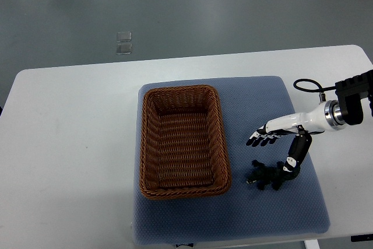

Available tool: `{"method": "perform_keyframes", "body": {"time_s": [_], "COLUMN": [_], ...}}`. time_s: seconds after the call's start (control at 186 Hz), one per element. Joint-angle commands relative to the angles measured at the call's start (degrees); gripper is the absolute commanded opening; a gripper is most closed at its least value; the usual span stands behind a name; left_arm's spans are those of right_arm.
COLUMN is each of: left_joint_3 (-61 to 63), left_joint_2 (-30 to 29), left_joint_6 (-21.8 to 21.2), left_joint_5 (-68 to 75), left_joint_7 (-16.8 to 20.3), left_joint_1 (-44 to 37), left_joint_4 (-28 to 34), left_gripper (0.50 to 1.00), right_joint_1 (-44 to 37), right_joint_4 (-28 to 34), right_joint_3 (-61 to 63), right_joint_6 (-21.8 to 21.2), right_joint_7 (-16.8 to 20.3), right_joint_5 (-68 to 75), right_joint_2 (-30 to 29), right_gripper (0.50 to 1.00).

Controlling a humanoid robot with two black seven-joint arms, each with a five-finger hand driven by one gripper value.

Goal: Place crocodile in brown basket with right hand
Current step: 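Lower the right hand onto the crocodile and close fingers around it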

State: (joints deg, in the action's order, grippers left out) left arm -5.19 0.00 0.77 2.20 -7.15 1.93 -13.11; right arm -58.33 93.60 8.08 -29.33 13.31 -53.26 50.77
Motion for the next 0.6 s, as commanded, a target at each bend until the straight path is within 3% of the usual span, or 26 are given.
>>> {"method": "perform_keyframes", "body": {"time_s": [0.0,0.204,0.597], "left_joint_3": [0.0,0.1,0.1], "left_joint_2": [0.0,0.0,0.0], "left_joint_6": [0.0,0.0,0.0], "left_joint_5": [0.0,0.0,0.0], "left_joint_7": [0.0,0.0,0.0], "left_joint_1": [0.0,0.0,0.0], "left_joint_4": [0.0,0.0,0.1], "left_gripper": [1.0,1.0,1.0], "right_joint_1": [1.3,3.7,7.3], "right_joint_4": [0.0,-0.1,-0.1], "right_joint_3": [0.0,0.0,0.1], "right_joint_6": [1.0,3.8,4.6], "right_joint_7": [-0.9,-1.4,-1.7], "right_joint_5": [-1.9,-5.1,-10.4], "right_joint_2": [0.0,0.0,1.0], "right_gripper": [0.917,0.913,0.901]}}
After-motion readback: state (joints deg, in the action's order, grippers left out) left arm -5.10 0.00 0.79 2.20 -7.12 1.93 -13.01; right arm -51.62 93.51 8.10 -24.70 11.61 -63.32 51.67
